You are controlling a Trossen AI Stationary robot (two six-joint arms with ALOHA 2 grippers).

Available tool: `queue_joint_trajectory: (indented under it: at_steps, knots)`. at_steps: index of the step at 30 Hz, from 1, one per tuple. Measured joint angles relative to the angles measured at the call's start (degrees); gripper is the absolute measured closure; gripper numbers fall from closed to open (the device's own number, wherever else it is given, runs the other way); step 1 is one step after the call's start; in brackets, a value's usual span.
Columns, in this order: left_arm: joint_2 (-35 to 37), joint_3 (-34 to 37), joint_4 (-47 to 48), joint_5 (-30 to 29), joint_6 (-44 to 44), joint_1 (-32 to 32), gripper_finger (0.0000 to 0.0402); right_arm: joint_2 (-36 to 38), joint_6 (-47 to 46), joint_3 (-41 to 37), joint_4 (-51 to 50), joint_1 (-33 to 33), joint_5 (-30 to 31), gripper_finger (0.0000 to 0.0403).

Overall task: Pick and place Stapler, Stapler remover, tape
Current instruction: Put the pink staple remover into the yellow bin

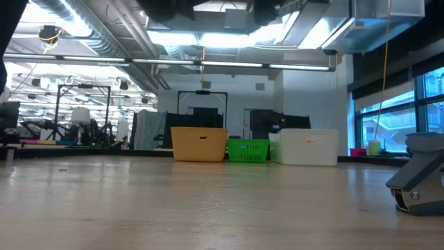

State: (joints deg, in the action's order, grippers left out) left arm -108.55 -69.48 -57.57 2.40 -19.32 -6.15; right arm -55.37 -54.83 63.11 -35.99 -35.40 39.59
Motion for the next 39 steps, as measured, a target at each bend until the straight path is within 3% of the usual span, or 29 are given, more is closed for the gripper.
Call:
queue_joint_trajectory:
  at_steps: [4, 26, 31, 39]
  knots:
    - [-0.02, -1.41, 4.58, 0.29, 3.26, 0.04, 0.0107, 0.00, 0.00, 0.00, 0.00, -0.02, 0.24, 0.0403]
    - [0.29, -1.45, 2.36, 0.10, 4.22, -0.17, 0.0114, 0.02, 0.01, 0.00, -0.04, -0.02, 0.48, 0.0403]
    - [0.31, -1.45, 2.51, 0.12, 5.07, -0.17, 0.0162, 0.02, 0.02, 0.00, -0.04, -0.02, 0.48, 0.0403]
    - [0.28, -1.45, 2.53, 0.11, 5.56, -0.07, 0.0298, 0.02, 0.02, 0.00, -0.04, -0.03, 0.46, 0.0403]
